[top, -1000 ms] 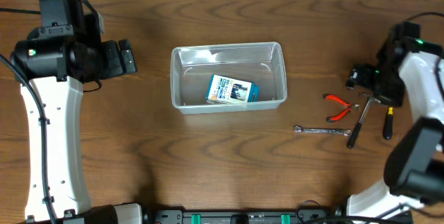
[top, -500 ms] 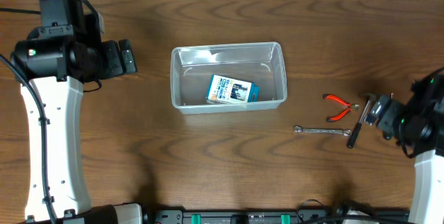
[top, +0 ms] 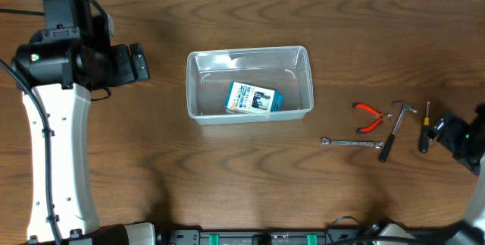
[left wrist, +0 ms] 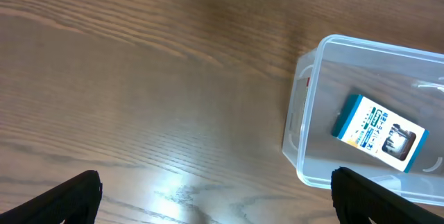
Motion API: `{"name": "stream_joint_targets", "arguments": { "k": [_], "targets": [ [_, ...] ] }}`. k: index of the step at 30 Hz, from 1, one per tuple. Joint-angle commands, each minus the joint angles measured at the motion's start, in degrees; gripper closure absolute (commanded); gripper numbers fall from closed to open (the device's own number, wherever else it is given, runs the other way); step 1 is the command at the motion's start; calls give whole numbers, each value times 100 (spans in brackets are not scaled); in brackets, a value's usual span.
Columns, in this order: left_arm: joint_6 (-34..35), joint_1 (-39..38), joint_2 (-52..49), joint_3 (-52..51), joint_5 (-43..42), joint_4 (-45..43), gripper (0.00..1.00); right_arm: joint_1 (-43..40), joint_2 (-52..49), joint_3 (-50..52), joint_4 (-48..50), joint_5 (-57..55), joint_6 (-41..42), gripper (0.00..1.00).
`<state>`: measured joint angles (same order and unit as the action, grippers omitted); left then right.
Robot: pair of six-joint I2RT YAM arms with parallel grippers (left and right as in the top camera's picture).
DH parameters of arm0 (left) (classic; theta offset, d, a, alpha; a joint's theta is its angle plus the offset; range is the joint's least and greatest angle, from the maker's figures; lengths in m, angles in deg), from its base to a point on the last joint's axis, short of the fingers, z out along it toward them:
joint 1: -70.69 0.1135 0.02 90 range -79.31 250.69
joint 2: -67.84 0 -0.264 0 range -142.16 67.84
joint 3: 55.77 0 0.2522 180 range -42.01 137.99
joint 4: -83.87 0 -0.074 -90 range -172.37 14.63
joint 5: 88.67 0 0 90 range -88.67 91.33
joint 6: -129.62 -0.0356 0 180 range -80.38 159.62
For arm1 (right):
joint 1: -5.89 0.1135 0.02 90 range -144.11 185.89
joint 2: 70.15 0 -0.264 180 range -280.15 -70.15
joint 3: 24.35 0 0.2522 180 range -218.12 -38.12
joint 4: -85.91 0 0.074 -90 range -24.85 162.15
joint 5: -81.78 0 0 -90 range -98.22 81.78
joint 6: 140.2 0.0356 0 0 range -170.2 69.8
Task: Pack container
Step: 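Grasp the yellow-handled screwdriver with the right gripper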
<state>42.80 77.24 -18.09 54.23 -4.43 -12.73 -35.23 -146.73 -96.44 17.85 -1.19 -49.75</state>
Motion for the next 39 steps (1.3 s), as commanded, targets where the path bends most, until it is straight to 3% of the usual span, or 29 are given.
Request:
{"name": "stream_joint_targets", "arguments": {
  "k": [1, 12, 19, 30, 39],
  "targets": [
    [31, -2, -22, -2, 46, 20, 2, -15, -411, 20, 205, 221, -531, 1],
    [33, -2, -22, -2, 46, 20, 2, -4, -1784, 17, 1191, -153, -396, 2],
    [35, -2, -22, -2, 46, 17, 2, 81, -2188, 15, 1471, -911, -133, 4],
    [35, -2, -22, -2, 46, 17, 2, 704, -2481, 15, 1823, -940, -131, 5],
    [33, -2, -22, -2, 46, 17, 2, 734, -2715, 15, 2017, -935, -136, 6]
  ]
}}
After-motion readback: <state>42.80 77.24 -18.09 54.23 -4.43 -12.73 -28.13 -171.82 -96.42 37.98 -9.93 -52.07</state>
